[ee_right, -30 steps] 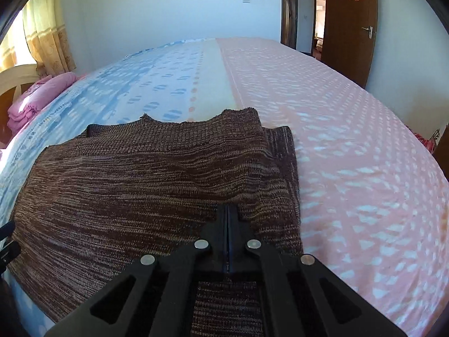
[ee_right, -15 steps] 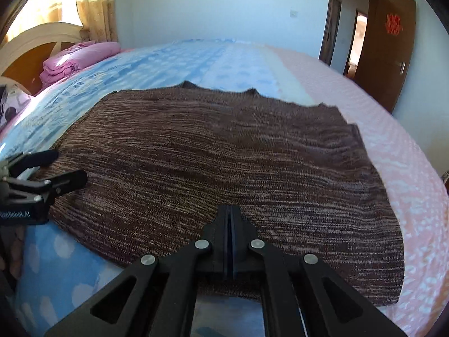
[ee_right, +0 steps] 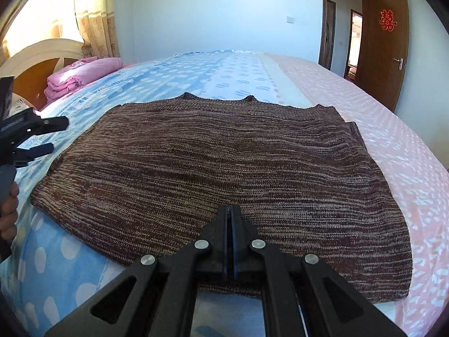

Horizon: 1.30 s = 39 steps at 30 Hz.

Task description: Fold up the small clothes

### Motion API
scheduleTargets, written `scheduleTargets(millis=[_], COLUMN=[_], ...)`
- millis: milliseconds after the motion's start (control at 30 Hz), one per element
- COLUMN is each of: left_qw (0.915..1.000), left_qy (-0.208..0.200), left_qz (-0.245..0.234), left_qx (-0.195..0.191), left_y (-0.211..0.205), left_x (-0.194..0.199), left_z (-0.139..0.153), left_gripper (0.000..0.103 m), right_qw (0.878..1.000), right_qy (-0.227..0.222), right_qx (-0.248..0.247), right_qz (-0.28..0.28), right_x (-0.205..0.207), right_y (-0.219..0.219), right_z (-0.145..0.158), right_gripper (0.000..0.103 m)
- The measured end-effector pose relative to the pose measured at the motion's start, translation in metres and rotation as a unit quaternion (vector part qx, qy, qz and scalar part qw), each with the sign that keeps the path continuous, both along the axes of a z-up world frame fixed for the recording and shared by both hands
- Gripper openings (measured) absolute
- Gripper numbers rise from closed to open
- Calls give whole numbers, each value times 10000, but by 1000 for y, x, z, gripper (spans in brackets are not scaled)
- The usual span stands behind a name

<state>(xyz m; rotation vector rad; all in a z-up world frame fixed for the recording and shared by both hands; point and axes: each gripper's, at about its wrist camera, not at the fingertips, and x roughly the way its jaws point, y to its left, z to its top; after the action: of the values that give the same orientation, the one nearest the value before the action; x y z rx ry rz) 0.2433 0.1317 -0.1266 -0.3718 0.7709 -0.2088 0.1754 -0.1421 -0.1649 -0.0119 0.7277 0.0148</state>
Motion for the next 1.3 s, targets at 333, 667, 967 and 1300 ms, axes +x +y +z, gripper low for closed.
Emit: scheduleTargets(millis=[333,667,967,1300], left_qw=[9978,9971,9990,9851], left_qy=[620,714,268,53], left_qz=[-77,-6,-224,-1633], left_qx=[203,-256,262,540], left_y=[-21,-9,-60,-170], left_x=[37,33,26,7], left_z=[-25,-29,12,-9], left_gripper=[80,21,12,9], right_qw=[9989,9981,9973,9955], right_qy=[-19,-31,-37,-5], right_qx=[455,604,730,941], right_qz=[58,70,80,93], right_x=[0,0,1,3], right_y=[-11,-15,-19,-25], right_z=[0,-1,-2,-3], right_gripper=[2,2,2,2])
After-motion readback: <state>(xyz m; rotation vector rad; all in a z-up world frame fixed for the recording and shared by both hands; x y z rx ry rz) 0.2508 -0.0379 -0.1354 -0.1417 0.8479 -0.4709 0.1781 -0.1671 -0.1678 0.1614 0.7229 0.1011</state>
